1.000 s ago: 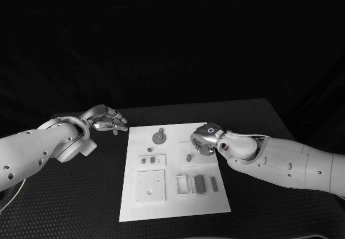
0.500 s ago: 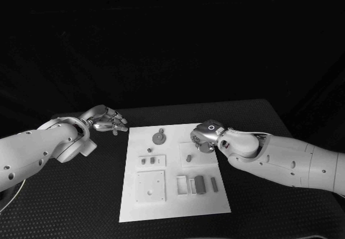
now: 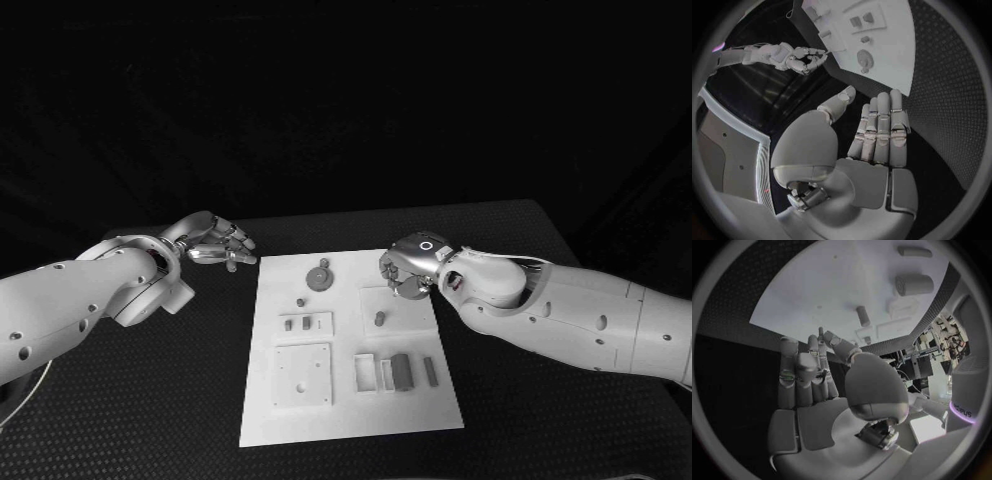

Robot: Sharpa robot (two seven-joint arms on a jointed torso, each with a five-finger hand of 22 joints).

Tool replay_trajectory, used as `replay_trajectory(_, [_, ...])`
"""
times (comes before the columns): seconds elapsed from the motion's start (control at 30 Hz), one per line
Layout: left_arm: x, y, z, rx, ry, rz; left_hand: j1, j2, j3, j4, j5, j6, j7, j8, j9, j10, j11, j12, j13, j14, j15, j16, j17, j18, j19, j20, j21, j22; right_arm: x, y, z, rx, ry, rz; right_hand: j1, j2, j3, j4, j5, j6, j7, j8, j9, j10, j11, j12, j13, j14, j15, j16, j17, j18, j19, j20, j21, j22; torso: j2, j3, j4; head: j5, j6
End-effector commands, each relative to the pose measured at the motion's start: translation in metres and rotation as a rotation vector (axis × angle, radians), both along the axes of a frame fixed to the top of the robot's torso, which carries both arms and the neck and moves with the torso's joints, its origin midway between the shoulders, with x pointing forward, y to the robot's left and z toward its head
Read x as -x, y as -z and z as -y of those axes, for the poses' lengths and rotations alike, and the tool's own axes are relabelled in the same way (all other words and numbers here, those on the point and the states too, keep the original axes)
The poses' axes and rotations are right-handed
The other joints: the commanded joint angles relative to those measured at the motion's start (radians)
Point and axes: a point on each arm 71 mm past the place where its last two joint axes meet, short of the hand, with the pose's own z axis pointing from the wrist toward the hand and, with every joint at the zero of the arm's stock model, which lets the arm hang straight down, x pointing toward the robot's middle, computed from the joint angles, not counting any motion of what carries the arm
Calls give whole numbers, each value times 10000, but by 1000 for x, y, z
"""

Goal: Assemble the parts on the task board

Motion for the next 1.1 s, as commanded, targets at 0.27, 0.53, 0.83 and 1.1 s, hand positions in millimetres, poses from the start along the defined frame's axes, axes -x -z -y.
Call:
replay_trajectory(0.27, [-1, 0, 3, 110, 76, -59, 37, 77, -48, -30, 40, -6, 3, 23, 14, -52, 5, 28, 12, -56, -1, -7, -13, 156, -67, -8, -18, -17, 26, -14, -48, -1252, -1214, -562, 42, 20, -16, 19, 23, 39, 2, 31, 5, 79, 16, 10, 20, -67, -132, 60, -18, 651, 12, -60, 57, 232, 8, 3, 21, 404, 105])
replay_trajectory(0.53, [-1, -1, 7, 155, 98, 3, 42, 78, -48, -33, 41, -9, 3, 23, 16, -51, 5, 29, 15, -56, -1, -5, -16, 157, -66, -9, -17, -19, 36, -17, -77, -1587, -1869, -882, 40, 33, -14, 18, 24, 33, 5, 24, 7, 74, 17, 1, 21, -73, -131, 62, -23, 651, 7, -61, 57, 231, 5, -31, -5, 851, 105])
replay_trajectory(0.83, [0, -1, 7, 186, 84, 26, 49, 76, -47, -38, 41, -7, 3, 25, 18, -48, 3, 32, 18, -54, -2, -1, -19, 159, -64, -9, -16, -21, 45, -4, -98, -1562, -2390, -1162, 35, 55, -10, 16, 25, 18, 11, 12, 10, 63, 21, -15, 22, -84, -128, 60, -34, 651, -6, -63, 54, 227, 4, -9, 2, 1124, -26])
replay_trajectory(1.1, [0, -1, 9, 202, 132, 17, 52, 75, -47, -39, 41, -6, 2, 27, 20, -46, 2, 33, 21, -53, -3, 1, -21, 159, -63, -9, -15, -22, 54, 17, -110, -1322, -2710, -1499, 35, 65, -9, 13, 24, 11, 13, 6, 15, 60, 22, -25, 24, -92, -127, 60, -41, 651, -14, -66, 53, 226, 2, -21, 37, 1511, -239])
